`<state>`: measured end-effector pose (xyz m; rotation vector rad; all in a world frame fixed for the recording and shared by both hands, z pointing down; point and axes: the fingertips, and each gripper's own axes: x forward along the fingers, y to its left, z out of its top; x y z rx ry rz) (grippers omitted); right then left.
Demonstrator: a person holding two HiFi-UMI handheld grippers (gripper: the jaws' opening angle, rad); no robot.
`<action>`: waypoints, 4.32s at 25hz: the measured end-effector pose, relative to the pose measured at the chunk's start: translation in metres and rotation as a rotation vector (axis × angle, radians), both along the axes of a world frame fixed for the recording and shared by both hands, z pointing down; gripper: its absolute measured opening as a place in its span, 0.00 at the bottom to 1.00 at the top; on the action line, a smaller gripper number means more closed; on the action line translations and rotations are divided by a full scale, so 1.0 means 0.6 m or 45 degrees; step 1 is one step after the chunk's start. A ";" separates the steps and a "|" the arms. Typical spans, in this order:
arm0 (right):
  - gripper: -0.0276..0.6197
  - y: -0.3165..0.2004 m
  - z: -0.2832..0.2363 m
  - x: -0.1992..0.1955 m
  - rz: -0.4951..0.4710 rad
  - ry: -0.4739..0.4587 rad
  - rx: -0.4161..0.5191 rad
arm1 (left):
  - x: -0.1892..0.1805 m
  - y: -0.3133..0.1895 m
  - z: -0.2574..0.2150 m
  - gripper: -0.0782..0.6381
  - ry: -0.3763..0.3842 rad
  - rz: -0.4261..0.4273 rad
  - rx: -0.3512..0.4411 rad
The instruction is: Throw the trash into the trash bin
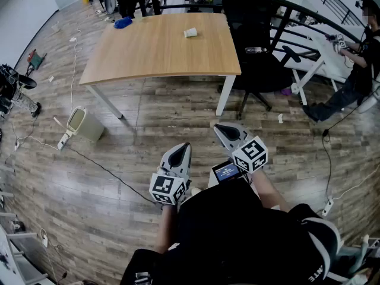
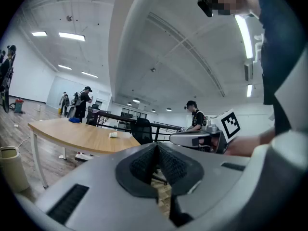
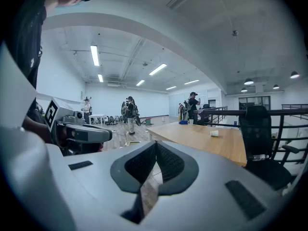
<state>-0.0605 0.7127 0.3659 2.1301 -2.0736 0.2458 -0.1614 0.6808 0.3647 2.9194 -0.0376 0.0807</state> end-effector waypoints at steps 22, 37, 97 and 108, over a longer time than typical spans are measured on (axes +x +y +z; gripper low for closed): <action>0.04 -0.251 0.019 0.254 0.038 -0.101 0.030 | 0.255 -0.218 -0.003 0.10 -0.034 0.137 0.057; 0.04 -0.418 -0.010 0.581 0.182 -0.296 0.126 | 0.570 -0.366 -0.056 0.10 -0.064 0.281 0.137; 0.04 -0.700 0.194 1.034 0.626 -0.530 -0.014 | 1.177 -0.880 0.302 0.70 -0.632 0.337 0.360; 0.04 -0.715 0.278 1.075 0.637 -0.625 -0.039 | 1.268 -0.881 0.426 0.76 -0.795 0.530 0.515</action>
